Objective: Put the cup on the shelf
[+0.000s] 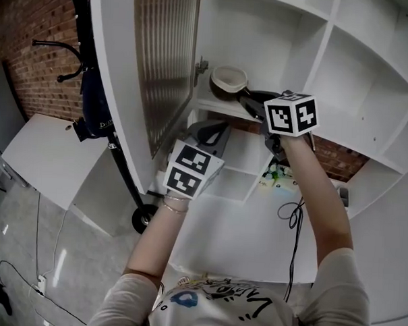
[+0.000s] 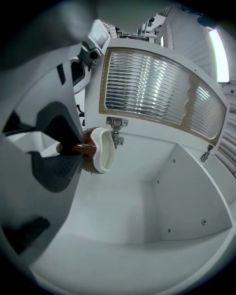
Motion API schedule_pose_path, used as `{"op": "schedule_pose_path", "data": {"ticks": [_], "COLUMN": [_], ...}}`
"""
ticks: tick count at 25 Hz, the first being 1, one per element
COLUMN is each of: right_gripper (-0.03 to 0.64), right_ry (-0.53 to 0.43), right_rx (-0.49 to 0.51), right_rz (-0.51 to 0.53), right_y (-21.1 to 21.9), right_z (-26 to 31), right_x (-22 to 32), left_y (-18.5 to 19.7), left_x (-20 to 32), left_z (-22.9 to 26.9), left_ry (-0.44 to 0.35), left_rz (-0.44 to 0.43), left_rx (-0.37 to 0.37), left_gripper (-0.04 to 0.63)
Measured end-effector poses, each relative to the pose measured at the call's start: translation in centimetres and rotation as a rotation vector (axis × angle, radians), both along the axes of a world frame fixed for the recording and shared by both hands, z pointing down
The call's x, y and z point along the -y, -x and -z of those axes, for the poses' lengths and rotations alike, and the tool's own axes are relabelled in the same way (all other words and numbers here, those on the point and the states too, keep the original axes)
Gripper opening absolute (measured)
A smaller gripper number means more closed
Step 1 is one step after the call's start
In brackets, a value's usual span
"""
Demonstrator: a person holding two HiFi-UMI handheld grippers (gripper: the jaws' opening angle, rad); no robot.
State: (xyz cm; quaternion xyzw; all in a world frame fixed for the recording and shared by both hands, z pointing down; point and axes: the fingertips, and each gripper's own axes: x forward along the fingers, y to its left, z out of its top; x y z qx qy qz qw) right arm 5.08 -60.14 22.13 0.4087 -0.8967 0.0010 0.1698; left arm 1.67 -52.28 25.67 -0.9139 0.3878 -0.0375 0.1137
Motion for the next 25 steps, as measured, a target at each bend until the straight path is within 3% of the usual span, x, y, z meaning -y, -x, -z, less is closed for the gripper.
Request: {"op": "schedule_pose_path", "data": {"ticks": [11, 17, 25], "right_gripper": [0.060, 0.061, 0.061], "right_ry": [0.077, 0.129, 0.108], "right_rx": [-0.079, -0.031, -0.075], "right_rz": [0.031, 0.035, 0.022], "right_y": [1.3, 1.9, 2.5], "right_z": [0.3, 0.2, -0.1], "right_x": [2.1, 2.5, 2.9], "left_y": [0.8, 0.5, -0.6], "left_x": [-0.7, -0.8, -1.4], "left_z": [-1.1, -2.4, -4.6], "left_ry": [0.006, 0.041, 0.095], "left_rz": [-0.007, -0.017, -0.054], "left_rx": [-0.012, -0.025, -0.010], "left_gripper": [0.015, 0.015, 0.015]}}
